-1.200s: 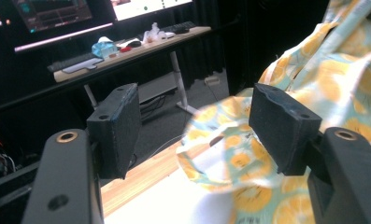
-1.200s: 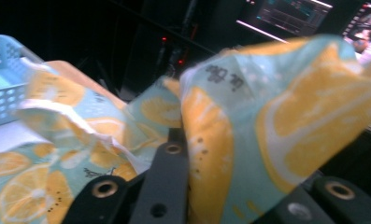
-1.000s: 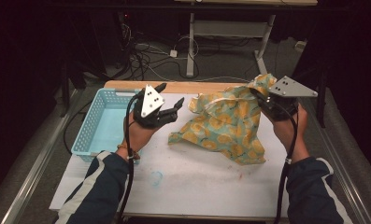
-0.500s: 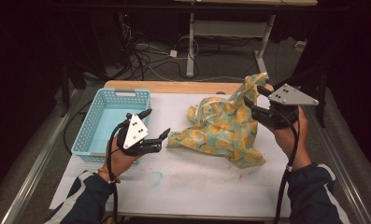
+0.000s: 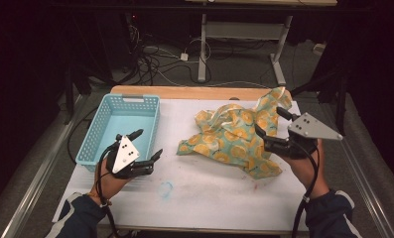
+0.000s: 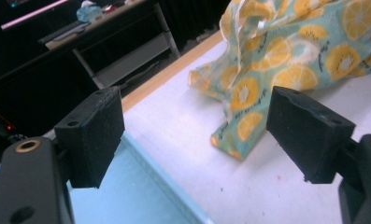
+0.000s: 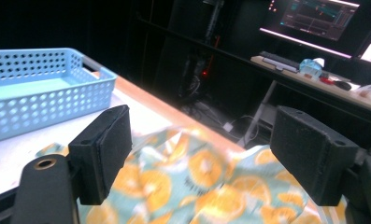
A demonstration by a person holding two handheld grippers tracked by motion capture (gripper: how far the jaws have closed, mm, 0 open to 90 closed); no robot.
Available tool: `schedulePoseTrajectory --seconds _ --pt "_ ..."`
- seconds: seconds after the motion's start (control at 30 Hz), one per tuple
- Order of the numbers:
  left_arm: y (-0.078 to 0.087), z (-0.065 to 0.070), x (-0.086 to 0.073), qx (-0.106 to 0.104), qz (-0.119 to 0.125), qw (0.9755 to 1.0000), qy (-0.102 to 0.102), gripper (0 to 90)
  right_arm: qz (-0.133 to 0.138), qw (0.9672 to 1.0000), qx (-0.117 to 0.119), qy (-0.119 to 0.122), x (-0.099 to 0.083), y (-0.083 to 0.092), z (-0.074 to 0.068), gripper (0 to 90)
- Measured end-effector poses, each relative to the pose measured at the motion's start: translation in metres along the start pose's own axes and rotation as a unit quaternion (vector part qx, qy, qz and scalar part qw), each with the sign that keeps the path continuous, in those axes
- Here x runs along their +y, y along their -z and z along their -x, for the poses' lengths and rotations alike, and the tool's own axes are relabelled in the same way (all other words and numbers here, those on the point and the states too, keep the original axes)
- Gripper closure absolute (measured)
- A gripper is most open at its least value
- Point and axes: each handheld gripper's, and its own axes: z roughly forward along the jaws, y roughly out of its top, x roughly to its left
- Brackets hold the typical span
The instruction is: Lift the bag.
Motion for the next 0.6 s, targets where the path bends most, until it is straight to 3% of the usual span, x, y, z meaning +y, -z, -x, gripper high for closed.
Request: schedulePoseTrajectory --seconds 0.3,0.4,0.5,0.6 --pt "0.024 0.003 -0.03 0.007 -0.024 0.9997 0.007 18.8 -0.013 0.9998 0.006 0.014 -0.051 0.023 -0.023 18.7" --pt "0.028 0.007 -0.04 0.008 -0.04 0.9992 0.0 18.8 -0.018 0.9997 0.007 0.017 -0.069 0.03 -0.03 18.3" --pt "0.033 0.008 -0.049 0.009 -0.045 0.9988 0.017 18.7 -0.024 0.9995 0.018 0.011 -0.085 0.038 -0.038 18.2" --pt "0.036 0.011 -0.054 0.009 -0.053 0.9985 0.014 18.8 -0.033 0.9989 0.029 0.016 -0.098 0.042 -0.047 18.2"
